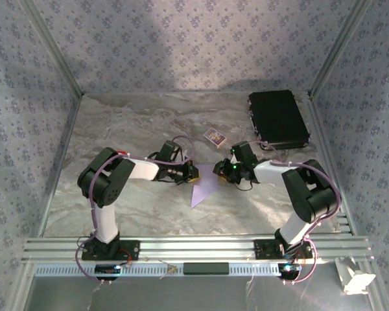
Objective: Fold a paper plane with a square sheet of paper (pick it up from the middle)
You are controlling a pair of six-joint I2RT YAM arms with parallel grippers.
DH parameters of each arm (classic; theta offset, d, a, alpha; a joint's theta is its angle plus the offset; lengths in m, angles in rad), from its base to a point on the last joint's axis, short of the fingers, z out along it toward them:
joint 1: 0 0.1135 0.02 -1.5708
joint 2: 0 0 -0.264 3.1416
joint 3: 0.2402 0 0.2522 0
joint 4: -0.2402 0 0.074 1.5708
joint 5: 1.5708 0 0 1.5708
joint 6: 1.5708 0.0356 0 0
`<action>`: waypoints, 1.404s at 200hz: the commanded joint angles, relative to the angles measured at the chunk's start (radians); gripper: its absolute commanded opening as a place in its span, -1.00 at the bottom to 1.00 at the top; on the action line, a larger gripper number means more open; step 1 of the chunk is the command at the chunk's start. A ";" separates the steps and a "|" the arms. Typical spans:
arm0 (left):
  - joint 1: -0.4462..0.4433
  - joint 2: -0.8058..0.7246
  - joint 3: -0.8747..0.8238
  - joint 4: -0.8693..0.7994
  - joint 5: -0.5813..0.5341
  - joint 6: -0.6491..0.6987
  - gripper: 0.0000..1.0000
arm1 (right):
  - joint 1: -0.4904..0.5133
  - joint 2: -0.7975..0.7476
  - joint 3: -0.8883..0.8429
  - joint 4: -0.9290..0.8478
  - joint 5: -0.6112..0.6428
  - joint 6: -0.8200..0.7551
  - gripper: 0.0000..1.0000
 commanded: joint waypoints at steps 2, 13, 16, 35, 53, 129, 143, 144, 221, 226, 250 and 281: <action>0.016 0.023 -0.032 -0.046 -0.036 0.003 -0.94 | 0.003 0.026 0.014 -0.024 -0.038 -0.006 -0.30; 0.017 0.021 -0.035 -0.042 -0.036 0.001 -0.94 | 0.004 0.029 0.000 0.016 -0.061 0.017 -0.30; 0.017 0.020 -0.036 -0.041 -0.036 0.000 -0.94 | 0.005 0.029 -0.003 0.027 -0.067 0.022 -0.30; 0.019 0.021 -0.035 -0.037 -0.036 -0.001 -0.94 | 0.012 0.034 -0.002 0.057 -0.105 0.036 -0.33; 0.019 0.020 -0.033 -0.038 -0.036 -0.002 -0.94 | 0.011 0.029 0.002 0.039 -0.108 0.032 -0.34; 0.020 0.017 -0.033 -0.031 -0.034 -0.007 -0.95 | -0.014 -0.040 -0.027 0.015 -0.147 -0.023 -0.33; 0.020 0.019 -0.029 -0.034 -0.030 -0.006 -0.95 | -0.031 -0.022 -0.013 0.017 -0.179 -0.052 -0.33; 0.020 0.019 -0.029 -0.034 -0.030 -0.006 -0.95 | -0.031 -0.020 -0.010 0.017 -0.183 -0.055 -0.34; 0.019 0.027 -0.016 -0.039 -0.010 -0.007 -0.95 | -0.049 0.058 0.054 -0.046 -0.263 -0.212 -0.37; 0.020 0.027 -0.015 -0.040 -0.008 -0.006 -0.95 | -0.049 0.060 0.054 -0.044 -0.268 -0.216 -0.37; 0.021 0.022 -0.019 -0.042 -0.006 -0.004 -0.95 | -0.053 0.073 0.064 -0.050 -0.273 -0.246 -0.37; 0.021 0.020 -0.016 -0.042 -0.002 -0.001 -0.95 | -0.058 0.081 0.070 -0.055 -0.278 -0.252 -0.42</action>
